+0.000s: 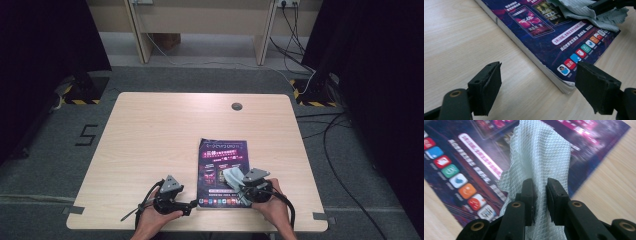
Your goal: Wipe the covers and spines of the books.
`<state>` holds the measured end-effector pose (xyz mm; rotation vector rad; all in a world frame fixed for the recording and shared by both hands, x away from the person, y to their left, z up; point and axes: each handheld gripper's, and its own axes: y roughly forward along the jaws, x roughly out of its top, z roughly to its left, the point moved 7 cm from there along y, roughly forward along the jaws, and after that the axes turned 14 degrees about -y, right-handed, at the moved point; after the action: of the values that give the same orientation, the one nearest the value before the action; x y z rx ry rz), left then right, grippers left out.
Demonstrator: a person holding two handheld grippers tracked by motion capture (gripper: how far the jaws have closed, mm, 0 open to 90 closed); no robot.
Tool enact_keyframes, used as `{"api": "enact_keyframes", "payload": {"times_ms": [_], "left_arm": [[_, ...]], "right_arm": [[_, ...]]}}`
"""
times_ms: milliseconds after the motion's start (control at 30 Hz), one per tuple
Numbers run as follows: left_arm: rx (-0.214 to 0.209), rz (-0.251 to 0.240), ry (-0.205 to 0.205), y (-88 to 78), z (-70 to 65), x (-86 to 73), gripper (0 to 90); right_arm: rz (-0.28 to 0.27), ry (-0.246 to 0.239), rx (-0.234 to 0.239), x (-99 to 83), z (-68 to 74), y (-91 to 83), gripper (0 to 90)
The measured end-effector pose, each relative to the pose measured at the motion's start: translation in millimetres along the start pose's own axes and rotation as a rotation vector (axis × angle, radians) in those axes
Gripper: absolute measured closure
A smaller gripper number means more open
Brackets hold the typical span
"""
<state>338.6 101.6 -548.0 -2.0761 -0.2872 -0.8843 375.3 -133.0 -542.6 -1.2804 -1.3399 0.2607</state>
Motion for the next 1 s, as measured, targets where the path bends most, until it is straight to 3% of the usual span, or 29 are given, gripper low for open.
{"api": "enact_keyframes", "payload": {"times_ms": [167,300,500,633,800,1000], "left_arm": [[-0.009,0.005,0.011,9.1,-7.7,-1.2,21.0],[0.044,0.034,0.073,14.6,-8.0,-6.9,22.8],[0.059,0.042,0.087,16.1,-8.8,-8.5,24.2],[0.048,0.042,0.069,16.7,-8.1,-8.9,24.3],[0.055,0.043,0.094,15.4,-10.3,-9.5,27.6],[0.046,0.043,0.101,15.2,-11.1,-9.7,30.4]], "right_arm": [[0.002,0.022,-0.015,-5.3,-8.1,-0.9,76.7],[0.012,0.018,-0.027,-4.2,-11.0,1.0,76.6],[0.025,0.042,-0.048,1.3,-27.4,10.6,76.6],[0.043,0.069,-0.062,8.3,-44.3,20.7,76.5],[0.060,0.111,-0.086,15.5,-70.6,34.9,76.4],[0.071,0.213,-0.107,26.6,-101.9,53.7,76.5]]}}
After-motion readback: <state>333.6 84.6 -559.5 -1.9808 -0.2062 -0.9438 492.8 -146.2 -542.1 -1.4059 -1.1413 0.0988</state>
